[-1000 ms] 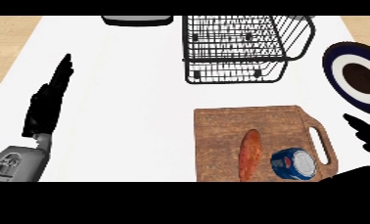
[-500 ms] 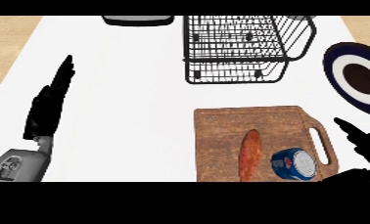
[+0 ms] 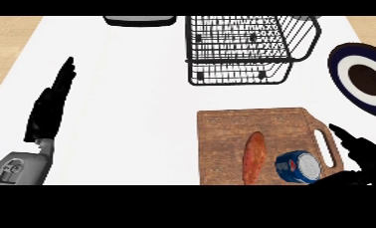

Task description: Pick the can from the cutting board and place it in the tiered basket

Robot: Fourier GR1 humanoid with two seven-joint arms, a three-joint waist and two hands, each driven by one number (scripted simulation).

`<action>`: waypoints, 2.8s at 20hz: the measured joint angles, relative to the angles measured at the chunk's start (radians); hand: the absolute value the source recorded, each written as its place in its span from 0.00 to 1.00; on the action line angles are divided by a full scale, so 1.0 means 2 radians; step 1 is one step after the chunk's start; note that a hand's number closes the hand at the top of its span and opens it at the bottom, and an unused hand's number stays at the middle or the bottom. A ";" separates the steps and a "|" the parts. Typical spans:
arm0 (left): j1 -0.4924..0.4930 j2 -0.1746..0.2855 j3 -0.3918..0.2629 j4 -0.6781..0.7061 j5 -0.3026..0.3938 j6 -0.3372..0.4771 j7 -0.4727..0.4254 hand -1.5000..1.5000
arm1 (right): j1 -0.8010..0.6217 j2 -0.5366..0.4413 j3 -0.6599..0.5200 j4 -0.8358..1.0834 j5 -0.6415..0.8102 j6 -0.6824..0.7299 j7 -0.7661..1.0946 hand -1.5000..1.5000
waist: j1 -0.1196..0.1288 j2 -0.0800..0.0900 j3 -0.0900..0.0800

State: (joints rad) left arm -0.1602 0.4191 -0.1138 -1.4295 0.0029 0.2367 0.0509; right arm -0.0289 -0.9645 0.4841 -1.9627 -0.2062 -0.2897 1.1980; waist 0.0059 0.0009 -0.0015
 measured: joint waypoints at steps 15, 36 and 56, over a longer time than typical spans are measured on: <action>-0.001 -0.010 0.017 0.000 -0.015 -0.014 0.004 0.50 | -0.024 0.081 0.023 0.073 0.009 0.004 -0.015 1.00 | 0.000 0.000 0.000; 0.009 -0.021 0.040 -0.016 -0.028 -0.038 0.009 0.50 | -0.070 0.138 0.023 0.050 0.085 0.014 -0.027 1.00 | -0.001 -0.002 0.000; -0.018 -0.041 0.018 0.000 -0.042 -0.040 0.015 0.50 | -0.510 0.449 0.102 0.275 0.511 -0.011 -0.033 1.00 | 0.027 -0.003 -0.002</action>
State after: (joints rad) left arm -0.1955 0.3378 -0.0769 -1.4294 -0.0806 0.1567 0.0800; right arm -1.0491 -0.0670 0.6888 -1.4122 0.8154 -0.3115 1.1327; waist 0.0607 -0.0061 -0.0058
